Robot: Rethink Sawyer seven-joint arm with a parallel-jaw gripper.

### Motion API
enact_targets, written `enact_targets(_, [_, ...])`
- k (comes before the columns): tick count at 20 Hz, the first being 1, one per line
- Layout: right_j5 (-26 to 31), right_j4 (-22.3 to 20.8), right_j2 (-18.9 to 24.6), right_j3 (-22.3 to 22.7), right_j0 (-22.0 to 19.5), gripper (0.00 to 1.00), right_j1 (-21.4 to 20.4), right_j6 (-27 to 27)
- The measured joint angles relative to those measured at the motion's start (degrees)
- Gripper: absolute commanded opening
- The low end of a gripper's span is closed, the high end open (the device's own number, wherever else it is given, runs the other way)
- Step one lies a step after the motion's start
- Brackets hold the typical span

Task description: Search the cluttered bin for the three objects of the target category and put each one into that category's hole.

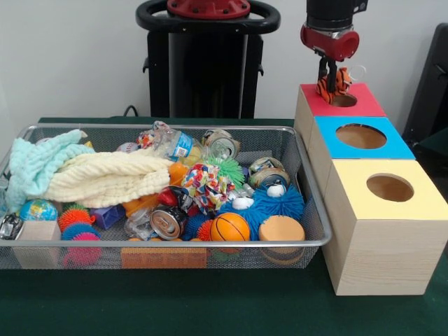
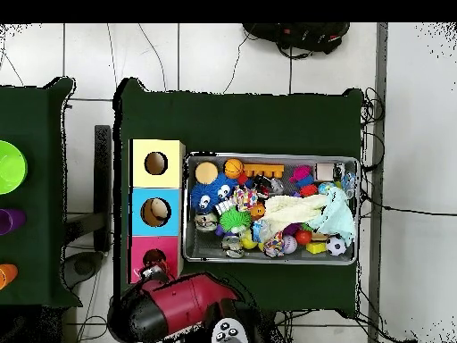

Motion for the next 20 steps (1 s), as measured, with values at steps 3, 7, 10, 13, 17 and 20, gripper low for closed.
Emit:
enact_targets(3, [1.0, 0.0, -0.1, -0.9, 0.5, 0.0, 0.2, 0.0])
enact_targets(7, [1.9, 0.0, -0.5, -2.6, 1.8, 0.0, 0.7, 0.0])
enact_targets(10, [1.9, 0.1, -1.0, -4.2, 3.0, 0.0, 1.6, 0.0])
enact_targets(13, [1.9, 0.1, -1.7, -5.8, 4.1, 0.0, 2.8, 0.0])
enact_targets(17, [1.9, 0.1, -2.8, -7.7, 4.8, 0.0, 4.7, 0.0])
enact_targets(20, [1.9, 0.1, -3.3, -8.6, 5.0, 0.0, 5.8, 0.0])
